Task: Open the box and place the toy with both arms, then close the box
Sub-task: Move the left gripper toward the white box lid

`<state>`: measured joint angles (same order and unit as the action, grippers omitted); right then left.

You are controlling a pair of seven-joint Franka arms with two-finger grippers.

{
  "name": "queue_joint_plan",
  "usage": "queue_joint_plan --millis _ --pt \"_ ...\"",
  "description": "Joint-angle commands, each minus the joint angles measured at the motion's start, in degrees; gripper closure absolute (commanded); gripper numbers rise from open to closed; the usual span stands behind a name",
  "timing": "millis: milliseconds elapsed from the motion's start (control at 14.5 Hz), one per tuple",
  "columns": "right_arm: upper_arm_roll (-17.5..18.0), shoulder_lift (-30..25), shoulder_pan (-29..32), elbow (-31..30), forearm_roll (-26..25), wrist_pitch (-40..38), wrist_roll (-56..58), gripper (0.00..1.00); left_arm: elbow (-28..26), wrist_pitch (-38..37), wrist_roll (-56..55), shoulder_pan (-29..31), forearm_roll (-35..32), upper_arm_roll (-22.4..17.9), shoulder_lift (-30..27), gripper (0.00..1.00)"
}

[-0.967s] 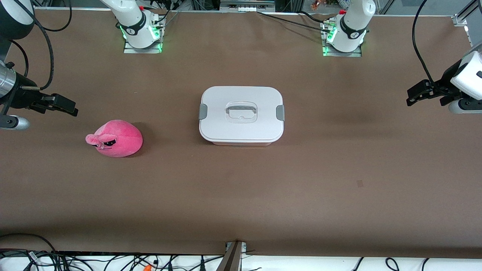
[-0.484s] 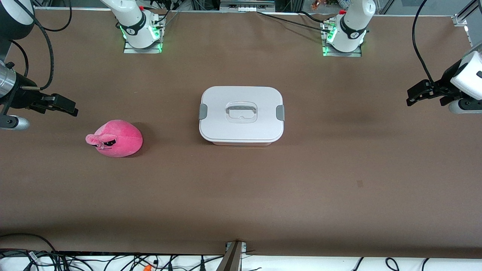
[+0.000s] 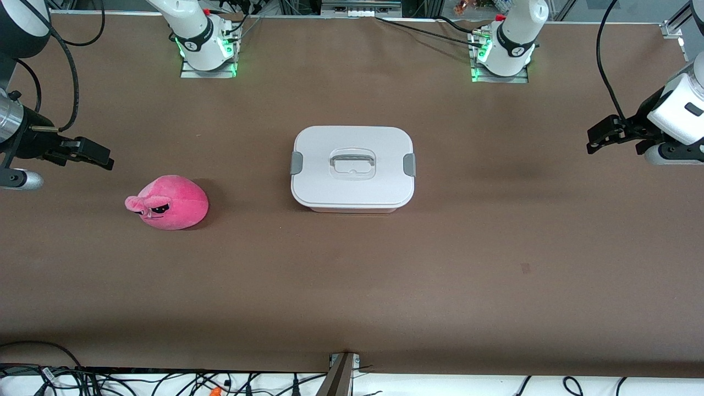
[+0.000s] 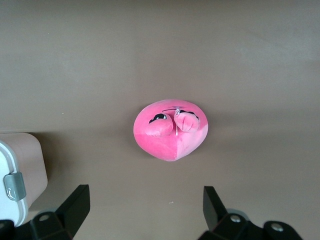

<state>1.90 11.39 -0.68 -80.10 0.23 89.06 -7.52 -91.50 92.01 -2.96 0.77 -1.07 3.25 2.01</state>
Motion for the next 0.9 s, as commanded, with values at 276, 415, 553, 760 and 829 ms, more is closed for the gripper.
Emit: queue_joint_plan --millis 276,415,553,760,829 --pt "0.7 -0.1 0.6 0.0 -0.7 -0.4 -0.5 0.0 2.5 -9.8 2.3 0.0 7.9 7.1 0.9 0.0" --pt "0.7 -0.1 0.6 0.0 -0.7 -0.3 -0.4 0.0 2.6 -10.5 2.8 -0.2 7.9 11.3 2.6 0.0" --pt "0.7 -0.1 0.6 0.0 -0.8 -0.3 -0.4 0.0 2.8 -10.2 2.9 -0.3 8.1 13.9 3.4 0.0" --pt "0.7 -0.1 0.6 0.0 -0.8 -0.3 -0.4 0.0 3.7 -8.5 6.0 -3.1 7.8 17.6 5.1 0.0" --pt "0.7 -0.1 0.6 0.0 -0.8 -0.2 -0.4 0.0 3.6 -6.0 8.7 -5.0 7.1 19.1 5.8 0.0"
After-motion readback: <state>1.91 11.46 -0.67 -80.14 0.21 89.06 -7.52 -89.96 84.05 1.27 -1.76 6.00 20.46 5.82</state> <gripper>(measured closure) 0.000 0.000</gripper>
